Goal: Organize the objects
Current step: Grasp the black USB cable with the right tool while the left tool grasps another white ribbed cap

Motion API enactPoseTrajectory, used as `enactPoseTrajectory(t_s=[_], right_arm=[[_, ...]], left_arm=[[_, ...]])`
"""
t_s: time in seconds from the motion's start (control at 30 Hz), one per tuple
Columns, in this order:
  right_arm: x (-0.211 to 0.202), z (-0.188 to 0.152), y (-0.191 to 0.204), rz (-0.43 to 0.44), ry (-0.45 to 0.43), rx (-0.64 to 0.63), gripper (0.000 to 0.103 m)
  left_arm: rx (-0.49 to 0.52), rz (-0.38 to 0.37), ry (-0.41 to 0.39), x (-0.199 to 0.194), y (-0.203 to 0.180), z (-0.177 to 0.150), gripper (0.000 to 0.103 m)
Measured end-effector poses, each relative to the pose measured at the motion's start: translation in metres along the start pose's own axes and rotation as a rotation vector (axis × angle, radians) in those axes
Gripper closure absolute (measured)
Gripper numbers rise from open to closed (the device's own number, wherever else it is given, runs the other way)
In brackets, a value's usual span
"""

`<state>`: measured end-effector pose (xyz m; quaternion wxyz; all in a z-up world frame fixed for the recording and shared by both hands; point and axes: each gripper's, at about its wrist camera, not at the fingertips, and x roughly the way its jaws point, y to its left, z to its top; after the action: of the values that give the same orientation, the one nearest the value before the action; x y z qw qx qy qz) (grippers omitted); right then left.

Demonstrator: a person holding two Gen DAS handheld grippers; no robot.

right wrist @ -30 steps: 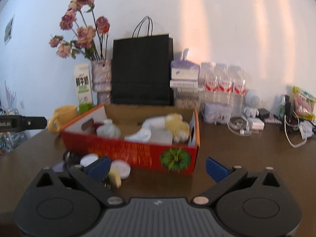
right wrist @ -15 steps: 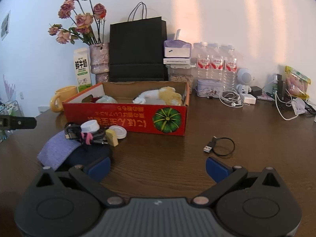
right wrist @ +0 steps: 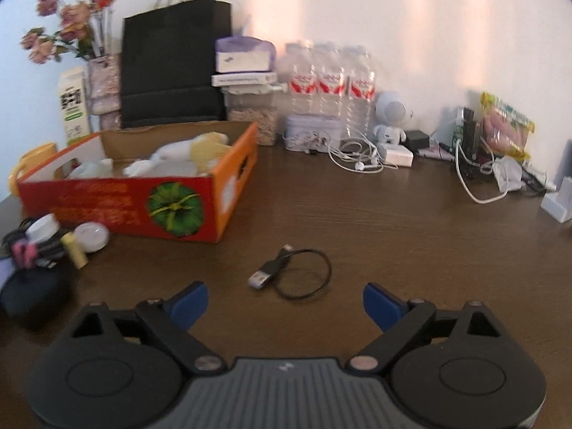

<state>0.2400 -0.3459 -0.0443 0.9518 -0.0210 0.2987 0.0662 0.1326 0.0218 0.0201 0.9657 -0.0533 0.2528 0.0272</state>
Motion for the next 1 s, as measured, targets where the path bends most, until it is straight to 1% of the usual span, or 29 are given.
enactPoseTrajectory(t_s=[0.07, 0.17, 0.23, 0.3, 0.4, 0.47, 0.5, 0.53, 0.57, 0.77, 0.87, 1.0], right_arm=[[0.007, 0.005, 0.002, 0.013, -0.011, -0.002, 0.020], [0.019, 0.011, 0.009, 0.028, -0.003, -0.010, 0.034], [0.028, 0.012, 0.014, 0.032, 0.010, -0.019, 0.050], [0.037, 0.013, 0.017, 0.019, 0.031, -0.016, 0.056], [0.046, 0.012, 0.015, 0.025, 0.054, 0.010, 0.068], [0.047, 0.013, 0.015, 0.024, 0.055, 0.022, 0.072], [0.047, 0.012, 0.014, 0.026, 0.052, 0.028, 0.076], [0.047, 0.012, 0.014, 0.032, 0.048, 0.031, 0.084], [0.047, 0.011, 0.014, 0.041, 0.044, 0.036, 0.087], [0.042, 0.009, 0.019, 0.054, 0.021, 0.036, 0.088], [0.035, 0.008, 0.023, 0.062, -0.017, 0.042, 0.088], [0.018, 0.004, 0.035, 0.094, -0.081, 0.038, 0.089]], left_arm=[[-0.002, 0.004, 0.002, 0.002, -0.001, 0.001, 0.000], [-0.001, 0.007, 0.006, 0.004, -0.004, 0.001, 0.000], [0.006, 0.000, 0.009, 0.005, -0.006, 0.001, 0.000], [0.012, -0.004, 0.013, 0.007, -0.008, 0.001, 0.000], [0.012, -0.012, 0.017, 0.008, -0.010, 0.000, 0.000], [0.014, -0.016, 0.021, 0.010, -0.012, -0.001, 0.000], [0.014, -0.019, 0.025, 0.010, -0.012, -0.002, 0.000], [0.014, -0.021, 0.029, 0.011, -0.012, -0.003, 0.000], [0.014, -0.025, 0.032, 0.012, -0.012, -0.004, 0.000], [0.010, -0.030, 0.036, 0.013, -0.012, -0.005, 0.000], [0.006, -0.029, 0.035, 0.015, -0.011, -0.005, 0.000], [0.001, -0.031, 0.030, 0.021, -0.013, -0.001, 0.000]])
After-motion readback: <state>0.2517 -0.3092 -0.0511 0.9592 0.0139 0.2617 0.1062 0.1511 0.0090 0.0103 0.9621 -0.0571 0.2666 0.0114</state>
